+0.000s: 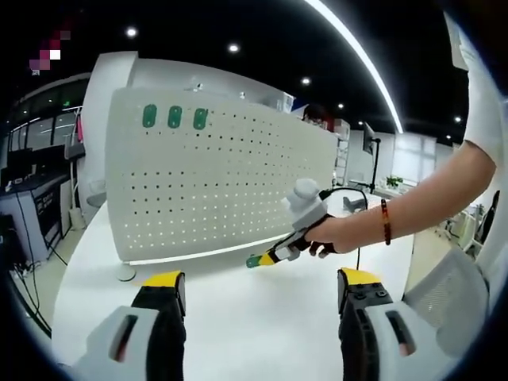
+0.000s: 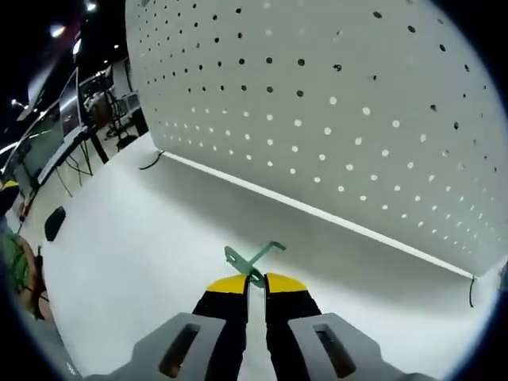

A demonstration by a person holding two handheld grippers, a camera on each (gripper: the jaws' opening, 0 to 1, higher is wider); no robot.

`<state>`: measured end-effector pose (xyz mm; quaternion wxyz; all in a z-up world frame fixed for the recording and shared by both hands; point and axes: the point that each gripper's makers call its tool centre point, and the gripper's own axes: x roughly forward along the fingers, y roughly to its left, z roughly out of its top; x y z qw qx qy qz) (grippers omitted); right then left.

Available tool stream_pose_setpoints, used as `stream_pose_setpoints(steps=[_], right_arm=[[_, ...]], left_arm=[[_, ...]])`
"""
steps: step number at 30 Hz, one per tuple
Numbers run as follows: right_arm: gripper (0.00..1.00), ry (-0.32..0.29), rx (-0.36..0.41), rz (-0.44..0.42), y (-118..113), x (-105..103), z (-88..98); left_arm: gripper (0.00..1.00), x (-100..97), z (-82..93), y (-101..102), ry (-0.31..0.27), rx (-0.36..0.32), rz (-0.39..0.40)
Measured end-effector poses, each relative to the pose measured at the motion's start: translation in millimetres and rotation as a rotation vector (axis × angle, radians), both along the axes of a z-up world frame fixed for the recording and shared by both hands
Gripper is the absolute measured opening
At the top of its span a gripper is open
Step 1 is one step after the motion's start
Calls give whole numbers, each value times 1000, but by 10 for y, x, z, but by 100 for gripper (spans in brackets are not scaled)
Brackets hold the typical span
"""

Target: Insert the hook assembly into the mounting plate slot until the hook locks in place.

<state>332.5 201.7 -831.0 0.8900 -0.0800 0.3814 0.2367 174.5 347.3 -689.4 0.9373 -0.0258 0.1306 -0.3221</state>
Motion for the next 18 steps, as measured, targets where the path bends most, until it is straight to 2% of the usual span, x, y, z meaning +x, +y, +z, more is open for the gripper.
stream_pose_setpoints(steps=[9,16,18], right_arm=[[5,-42,-27,52,-14,-143,106],[5,-101,-45,98,-33,-272,270],[5,-107,-30,103,-32,-317,322]], left_arm=[[80,-34,24,-93,-6,-9,-21],[80,-74,73,-169,-9,-7,-38],[80,-89,94,-189,-13,-5,-43]])
